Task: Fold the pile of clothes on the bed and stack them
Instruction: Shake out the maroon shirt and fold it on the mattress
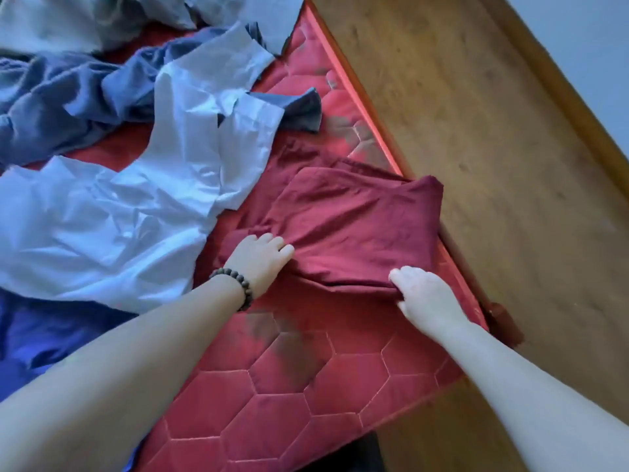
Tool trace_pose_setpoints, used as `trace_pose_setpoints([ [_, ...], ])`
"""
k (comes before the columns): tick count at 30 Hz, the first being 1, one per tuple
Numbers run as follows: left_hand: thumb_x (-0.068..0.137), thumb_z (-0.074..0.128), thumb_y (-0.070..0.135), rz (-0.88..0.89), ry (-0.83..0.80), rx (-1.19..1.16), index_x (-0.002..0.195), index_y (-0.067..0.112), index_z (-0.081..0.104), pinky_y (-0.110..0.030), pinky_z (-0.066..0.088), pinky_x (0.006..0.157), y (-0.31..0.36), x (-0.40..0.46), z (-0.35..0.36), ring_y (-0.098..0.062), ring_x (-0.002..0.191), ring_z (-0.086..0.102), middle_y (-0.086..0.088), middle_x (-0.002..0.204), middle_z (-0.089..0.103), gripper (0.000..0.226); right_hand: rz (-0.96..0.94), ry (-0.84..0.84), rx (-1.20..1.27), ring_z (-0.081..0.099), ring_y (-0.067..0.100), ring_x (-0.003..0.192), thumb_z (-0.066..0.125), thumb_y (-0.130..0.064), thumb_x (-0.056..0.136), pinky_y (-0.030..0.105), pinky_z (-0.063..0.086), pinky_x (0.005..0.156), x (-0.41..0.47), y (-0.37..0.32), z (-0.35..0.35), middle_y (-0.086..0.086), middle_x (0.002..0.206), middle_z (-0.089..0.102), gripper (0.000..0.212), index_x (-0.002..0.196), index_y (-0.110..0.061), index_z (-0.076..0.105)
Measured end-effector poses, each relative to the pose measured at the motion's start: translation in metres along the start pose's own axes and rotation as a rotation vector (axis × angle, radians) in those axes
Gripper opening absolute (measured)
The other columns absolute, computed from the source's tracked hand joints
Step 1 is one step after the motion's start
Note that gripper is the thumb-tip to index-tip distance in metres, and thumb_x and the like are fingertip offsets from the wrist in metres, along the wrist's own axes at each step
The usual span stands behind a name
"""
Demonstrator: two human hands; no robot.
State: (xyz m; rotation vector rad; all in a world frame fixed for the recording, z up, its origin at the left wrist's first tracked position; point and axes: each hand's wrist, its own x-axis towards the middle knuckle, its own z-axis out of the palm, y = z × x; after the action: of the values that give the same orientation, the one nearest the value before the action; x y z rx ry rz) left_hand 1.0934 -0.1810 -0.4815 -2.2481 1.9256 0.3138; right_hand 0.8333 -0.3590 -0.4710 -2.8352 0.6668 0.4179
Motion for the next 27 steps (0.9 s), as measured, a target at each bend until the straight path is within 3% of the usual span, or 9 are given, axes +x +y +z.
trace_pose_setpoints([
  [2, 0.082, 0.055, 0.007, -0.09, -0.103, -0.024, 0.11, 0.016, 0.053, -0.035, 0.037, 0.076, 0.017, -0.024, 0.02, -0.028, 0.099, 0.052, -0.005, 0.104, 0.055, 0.029, 0.008, -0.092, 0.03, 0.059, 0.033, 0.067, 0.08, -0.008, 0.053, 0.038, 0.048, 0.055, -0.02, -0.023, 0.027, 0.007, 0.074, 0.054, 0.038, 0.082, -0.012, 0.056],
  [6, 0.076, 0.038, 0.002, -0.218, -0.007, -0.046, 0.099, 0.008, 0.063, -0.041, 0.042, 0.081, 0.031, -0.063, 0.038, -0.032, 0.091, 0.056, -0.01, 0.093, 0.06, 0.034, 0.053, -0.235, 0.045, 0.054, 0.029, 0.097, 0.059, -0.018, 0.084, 0.037, 0.04, 0.075, -0.052, -0.066, 0.041, 0.005, 0.101, 0.054, 0.023, 0.105, -0.014, 0.05],
  [8, 0.082, 0.039, 0.003, -0.263, -0.068, -0.063, 0.119, 0.009, 0.058, -0.045, 0.035, 0.1, 0.033, -0.08, 0.039, -0.033, 0.115, 0.05, -0.012, 0.118, 0.057, 0.042, 0.003, -0.331, 0.082, 0.053, 0.026, 0.103, 0.053, -0.023, 0.09, 0.035, 0.04, 0.079, -0.062, -0.085, 0.041, 0.003, 0.107, 0.053, 0.022, 0.11, -0.016, 0.049],
  [10, 0.089, 0.041, 0.007, -0.345, -0.204, -0.091, 0.144, 0.014, 0.035, -0.046, 0.019, 0.115, 0.038, -0.093, 0.038, -0.032, 0.142, 0.023, -0.014, 0.151, 0.031, 0.057, -0.057, -0.441, 0.158, 0.053, 0.024, 0.106, 0.051, -0.033, 0.094, 0.035, 0.042, 0.085, -0.066, -0.097, 0.041, 0.001, 0.109, 0.053, 0.025, 0.116, -0.021, 0.052],
  [12, 0.092, 0.039, 0.01, -0.436, -0.258, -0.104, 0.153, 0.019, 0.016, -0.045, 0.01, 0.119, 0.045, -0.102, 0.034, -0.033, 0.148, 0.003, -0.014, 0.161, 0.007, 0.066, -0.064, -0.499, 0.23, 0.053, 0.021, 0.109, 0.05, -0.045, 0.095, 0.035, 0.044, 0.09, -0.064, -0.1, 0.036, -0.002, 0.112, 0.053, 0.033, 0.123, -0.027, 0.053],
  [15, 0.091, 0.044, 0.016, -0.609, -0.185, -0.232, 0.151, 0.023, 0.023, -0.046, 0.019, 0.115, 0.054, -0.11, 0.029, -0.04, 0.143, 0.016, -0.023, 0.157, 0.013, 0.065, -0.068, -0.321, 0.239, 0.05, 0.023, 0.113, 0.053, -0.046, 0.094, 0.036, 0.042, 0.095, -0.045, -0.086, 0.022, 0.001, 0.122, 0.052, 0.042, 0.13, -0.026, 0.055],
  [19, 0.091, 0.051, 0.032, -0.805, -0.044, -0.444, 0.146, 0.026, 0.035, -0.043, 0.039, 0.09, 0.062, -0.106, 0.026, -0.036, 0.107, 0.047, -0.02, 0.124, 0.045, 0.057, -0.039, -0.097, 0.16, 0.048, 0.033, 0.115, 0.065, -0.038, 0.088, 0.044, 0.042, 0.098, 0.009, -0.047, -0.003, 0.013, 0.134, 0.046, 0.052, 0.136, -0.022, 0.053],
  [23, 0.093, 0.055, 0.035, -1.013, 0.071, -0.901, 0.147, 0.039, 0.029, -0.04, 0.037, 0.102, 0.073, -0.084, 0.031, -0.033, 0.126, 0.038, -0.018, 0.134, 0.037, 0.06, 0.039, -0.039, 0.09, 0.039, 0.034, 0.125, 0.063, -0.042, 0.088, 0.047, 0.037, 0.102, 0.074, -0.012, -0.021, 0.014, 0.145, 0.034, 0.064, 0.146, -0.031, 0.037],
  [27, 0.091, 0.06, 0.021, -1.253, 0.286, -1.122, 0.144, 0.041, 0.036, -0.029, 0.029, 0.108, 0.072, -0.056, 0.035, -0.03, 0.135, 0.035, -0.015, 0.146, 0.023, 0.061, 0.094, -0.111, -0.008, 0.038, 0.034, 0.125, 0.057, -0.056, 0.088, 0.047, 0.038, 0.1, 0.125, 0.004, -0.025, 0.012, 0.145, 0.03, 0.076, 0.15, -0.045, 0.015],
])
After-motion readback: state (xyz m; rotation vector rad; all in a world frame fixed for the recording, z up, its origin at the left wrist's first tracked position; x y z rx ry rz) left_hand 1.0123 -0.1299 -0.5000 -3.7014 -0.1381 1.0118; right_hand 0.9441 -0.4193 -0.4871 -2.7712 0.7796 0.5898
